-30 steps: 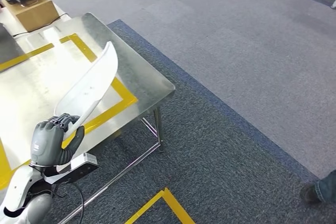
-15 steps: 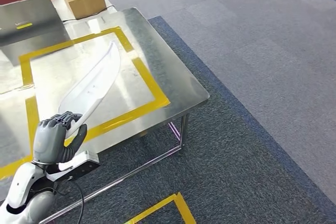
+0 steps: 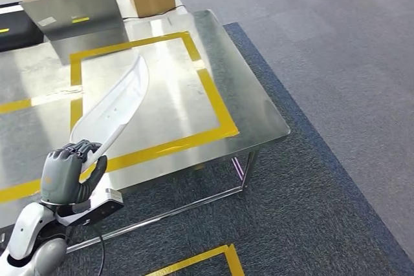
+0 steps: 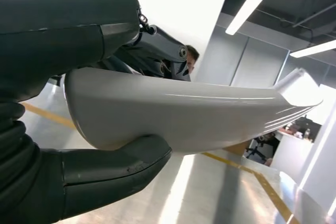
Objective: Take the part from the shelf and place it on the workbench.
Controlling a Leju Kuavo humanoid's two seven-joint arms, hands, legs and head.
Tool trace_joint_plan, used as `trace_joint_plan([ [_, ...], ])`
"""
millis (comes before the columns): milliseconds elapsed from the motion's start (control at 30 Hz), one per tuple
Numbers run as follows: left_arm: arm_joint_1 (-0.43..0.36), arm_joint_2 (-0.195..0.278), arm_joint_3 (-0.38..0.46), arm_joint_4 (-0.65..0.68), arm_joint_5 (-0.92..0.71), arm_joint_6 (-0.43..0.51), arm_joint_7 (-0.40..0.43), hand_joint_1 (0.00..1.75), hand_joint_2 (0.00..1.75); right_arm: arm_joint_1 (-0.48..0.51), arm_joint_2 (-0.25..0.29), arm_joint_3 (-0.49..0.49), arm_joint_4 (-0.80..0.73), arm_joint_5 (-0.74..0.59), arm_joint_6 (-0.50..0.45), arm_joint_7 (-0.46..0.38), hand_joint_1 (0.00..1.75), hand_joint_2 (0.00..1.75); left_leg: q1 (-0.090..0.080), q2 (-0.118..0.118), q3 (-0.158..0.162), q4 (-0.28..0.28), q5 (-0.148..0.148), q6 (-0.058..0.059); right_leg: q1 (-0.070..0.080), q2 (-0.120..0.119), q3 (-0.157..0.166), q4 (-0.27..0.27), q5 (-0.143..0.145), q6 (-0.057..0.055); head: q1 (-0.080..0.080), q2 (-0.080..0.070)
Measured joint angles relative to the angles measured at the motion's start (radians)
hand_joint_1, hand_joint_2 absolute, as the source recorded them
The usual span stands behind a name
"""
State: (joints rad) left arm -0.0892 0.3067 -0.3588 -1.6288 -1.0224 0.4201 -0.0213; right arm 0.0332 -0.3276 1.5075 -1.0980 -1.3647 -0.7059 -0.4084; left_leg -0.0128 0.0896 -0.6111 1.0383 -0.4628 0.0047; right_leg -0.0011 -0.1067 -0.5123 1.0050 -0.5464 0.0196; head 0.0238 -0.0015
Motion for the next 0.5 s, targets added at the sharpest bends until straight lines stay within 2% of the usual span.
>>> trace_joint_plan([
  [67, 0.000, 0.001, 0.000, 0.000, 0.000, -0.001, 0.001, 1.75, 1.75, 0.001, -0.001, 0.000, 0.001, 0.000, 0.000, 0.001, 0.00, 0.00, 0.002, -0.021, -0.001, -0.006, 0.000, 0.011, 0.003, -0.017, 0.005, -0.004, -0.007, 0.010, 0.001, 0.000],
  [100, 0.000, 0.001, 0.001, -0.001, 0.000, -0.001, 0.002, 1.75, 1.75, 0.000, -0.001, 0.000, 0.001, 0.000, 0.000, 0.000, 0.00, 0.00, 0.006, -0.032, 0.002, -0.009, 0.000, 0.017, 0.002, -0.003, 0.005, 0.002, -0.015, 0.015, 0.002, 0.000],
  [133, -0.002, 0.001, 0.001, -0.001, 0.000, 0.000, 0.002, 1.75, 1.75, -0.002, -0.002, 0.000, 0.001, 0.000, 0.000, -0.002, 0.00, 0.00, 0.009, -0.042, 0.004, -0.013, 0.002, 0.024, 0.001, 0.024, -0.005, 0.027, -0.032, 0.019, 0.005, 0.000],
  [200, -0.005, -0.001, 0.001, -0.001, -0.001, 0.000, 0.002, 1.75, 1.75, -0.006, -0.002, 0.000, 0.001, 0.000, 0.000, -0.009, 0.00, 0.00, 0.013, -0.058, 0.006, -0.015, 0.002, 0.034, -0.002, 0.086, -0.062, 0.141, -0.086, 0.023, 0.011, 0.000],
  [233, -0.005, -0.001, 0.000, -0.001, -0.001, -0.001, 0.002, 1.75, 1.75, -0.007, -0.002, 0.000, 0.001, 0.000, 0.000, -0.012, 0.00, 0.00, 0.012, -0.066, 0.006, -0.015, 0.001, 0.037, -0.002, 0.100, -0.103, 0.213, -0.113, 0.024, 0.012, 0.000],
  [267, -0.004, -0.001, 0.000, -0.001, -0.001, -0.002, 0.002, 1.75, 1.75, -0.008, -0.002, 0.000, 0.001, -0.001, 0.000, -0.015, 0.00, 0.00, 0.012, -0.075, 0.007, -0.015, 0.001, 0.039, -0.002, 0.104, -0.138, 0.270, -0.126, 0.025, 0.012, 0.000],
  [300, -0.004, -0.002, 0.000, -0.001, -0.001, -0.003, 0.002, 1.75, 1.75, -0.008, -0.002, 0.000, 0.000, -0.001, 0.000, -0.017, 0.00, 0.00, 0.011, -0.083, 0.008, -0.015, 0.000, 0.039, -0.001, 0.106, -0.160, 0.294, -0.120, 0.025, 0.012, 0.000],
  [333, -0.004, -0.002, 0.000, -0.001, -0.001, -0.005, 0.002, 1.75, 1.75, -0.010, -0.002, 0.000, 0.000, -0.001, 0.000, -0.018, 0.00, 0.00, 0.010, -0.090, 0.011, -0.015, -0.002, 0.039, -0.002, 0.106, -0.163, 0.277, -0.092, 0.024, 0.012, 0.000],
  [400, -0.005, -0.003, 0.000, -0.001, -0.001, -0.009, 0.003, 1.75, 1.75, -0.012, -0.002, 0.000, -0.001, -0.001, 0.000, -0.019, 0.00, 0.00, 0.011, -0.102, 0.017, -0.014, -0.006, 0.034, -0.003, 0.108, -0.118, 0.149, -0.007, 0.021, 0.012, 0.000],
  [433, -0.006, -0.003, 0.000, -0.001, -0.001, -0.010, 0.003, 1.75, 1.75, -0.013, -0.002, 0.000, -0.001, -0.001, 0.000, -0.019, 0.00, 0.00, 0.009, -0.106, 0.019, -0.011, -0.009, 0.030, -0.004, 0.111, -0.090, 0.082, 0.022, 0.019, 0.012, 0.000],
  [467, -0.007, -0.004, 0.000, -0.001, -0.001, -0.010, 0.003, 1.75, 1.75, -0.013, -0.002, 0.000, -0.002, -0.001, 0.000, -0.018, 0.00, 0.00, 0.007, -0.109, 0.018, -0.009, -0.011, 0.027, -0.005, 0.114, -0.069, 0.036, 0.038, 0.016, 0.012, 0.000],
  [500, -0.008, -0.004, 0.001, -0.001, -0.001, -0.011, 0.003, 1.75, 1.75, -0.013, -0.002, 0.000, -0.004, -0.002, 0.000, -0.019, 0.00, 0.00, 0.005, -0.111, 0.016, -0.006, -0.011, 0.027, -0.006, 0.117, -0.060, 0.015, 0.040, 0.014, 0.011, 0.000],
])
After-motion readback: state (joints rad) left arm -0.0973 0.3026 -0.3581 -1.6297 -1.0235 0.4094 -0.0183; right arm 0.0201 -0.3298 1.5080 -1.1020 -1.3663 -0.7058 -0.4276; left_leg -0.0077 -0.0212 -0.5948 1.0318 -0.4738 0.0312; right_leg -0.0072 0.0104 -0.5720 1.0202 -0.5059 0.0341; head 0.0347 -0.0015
